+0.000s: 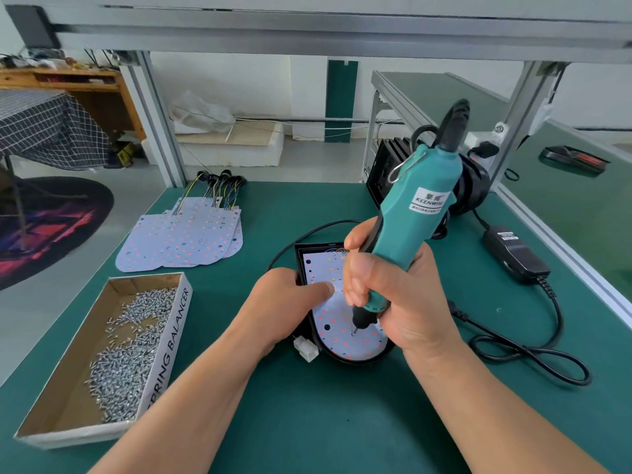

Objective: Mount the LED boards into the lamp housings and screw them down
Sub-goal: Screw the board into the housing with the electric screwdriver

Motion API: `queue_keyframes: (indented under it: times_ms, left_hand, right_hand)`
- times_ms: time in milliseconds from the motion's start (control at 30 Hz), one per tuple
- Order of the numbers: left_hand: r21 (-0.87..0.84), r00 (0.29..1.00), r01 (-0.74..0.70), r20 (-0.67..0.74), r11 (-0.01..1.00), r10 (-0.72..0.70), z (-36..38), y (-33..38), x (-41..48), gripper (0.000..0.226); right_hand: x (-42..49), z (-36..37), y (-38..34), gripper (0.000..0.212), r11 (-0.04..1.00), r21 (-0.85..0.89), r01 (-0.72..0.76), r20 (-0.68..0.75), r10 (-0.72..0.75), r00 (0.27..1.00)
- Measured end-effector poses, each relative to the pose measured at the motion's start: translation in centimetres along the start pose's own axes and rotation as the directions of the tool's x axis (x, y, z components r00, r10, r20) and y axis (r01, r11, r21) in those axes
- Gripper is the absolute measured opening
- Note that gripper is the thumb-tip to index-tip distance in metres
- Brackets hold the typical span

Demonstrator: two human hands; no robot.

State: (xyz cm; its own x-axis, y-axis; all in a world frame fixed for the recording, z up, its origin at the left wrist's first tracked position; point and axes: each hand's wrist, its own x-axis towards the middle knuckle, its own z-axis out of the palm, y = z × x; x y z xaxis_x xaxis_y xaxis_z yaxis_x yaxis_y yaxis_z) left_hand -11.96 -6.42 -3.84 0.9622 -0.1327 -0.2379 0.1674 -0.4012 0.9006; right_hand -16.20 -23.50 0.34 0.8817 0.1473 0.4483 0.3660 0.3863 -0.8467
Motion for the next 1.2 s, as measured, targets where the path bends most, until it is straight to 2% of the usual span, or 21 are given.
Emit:
queue_keyframes:
  times_ms: [100, 200, 333, 467, 600, 733, 833, 867, 967, 1033, 1100, 1200]
  left_hand:
    - [-0.007, 1.0, -0.003, -0.002, 1.0, 0.003, 0.1, -0.1, 0.1, 0.057]
    - [0.006, 1.0, -0.007, -0.004, 1.0, 0.007, 0.0, -0.2, 0.2, 0.042]
    - [-0.003, 1.0, 0.0, 0.01, 1.0, 0.0, 0.0, -0.2, 0.2, 0.052]
    - [0.02, 1.0, -0.014, -0.015, 1.0, 0.014, 0.1, -0.3, 0.4, 0.041]
    - [0.06, 0.998, -0.026, -0.06, 0.998, 0.03, 0.2, -0.3, 0.6, 0.055]
    - [0.075, 0.998, -0.016, -0.056, 0.997, 0.02, 0.2, -0.3, 0.7, 0.05]
    - [0.039, 1.0, -0.002, -0.019, 0.999, 0.002, 0.0, -0.2, 0.5, 0.046]
    - [0.015, 1.0, 0.003, 0.0, 1.0, -0.003, 0.0, -0.1, 0.4, 0.052]
    - [-0.012, 1.0, 0.022, 0.016, 1.0, -0.022, -0.2, 0.2, 0.1, 0.07]
    - [0.004, 0.999, 0.009, 0.046, 1.0, -0.009, -0.3, 0.1, 0.1, 0.073]
    - [0.045, 0.996, -0.017, 0.084, 0.999, 0.014, -0.3, 0.2, -0.1, 0.084]
    - [0.133, 0.997, -0.044, 0.064, 0.99, 0.035, -0.5, 1.0, -0.9, 0.091]
  right_hand:
    - [0.1, -0.3, 0.0, 0.012, 0.999, 0.029, -0.033, 0.03, 0.032, 0.999]
    - [0.1, -0.5, -0.2, 0.012, 0.999, 0.001, -0.04, 0.054, 0.04, 0.998]
    - [0.0, -0.6, -0.2, 0.021, 0.999, -0.032, -0.038, 0.038, 0.039, 0.999]
    - [0.1, -0.1, -0.1, 0.011, 0.999, -0.015, -0.039, 0.062, 0.04, 0.997]
    - [0.1, 0.2, -0.2, 0.015, 0.998, -0.005, -0.063, 0.084, 0.063, 0.994]
    - [0.1, -0.3, -0.2, 0.011, 0.996, 0.011, -0.092, 0.089, 0.09, 0.992]
    - [0.2, -0.5, -0.6, 0.02, 0.997, 0.05, -0.065, 0.121, 0.058, 0.991]
    - [0.4, -0.6, -0.8, 0.022, 0.997, 0.072, -0.035, 0.118, 0.026, 0.993]
    - [0.9, -1.4, -1.9, 0.028, 0.981, 0.177, 0.075, 0.033, -0.083, 0.996]
    - [1.3, -2.1, -2.4, 0.018, 0.969, 0.213, 0.128, -0.096, -0.109, 0.989]
    - [1.4, -3.1, -2.5, 0.008, 0.96, 0.234, 0.152, -0.266, -0.088, 0.96]
    - [1.6, -4.5, -2.4, 0.009, 0.94, 0.291, 0.176, -0.47, -0.019, 0.882]
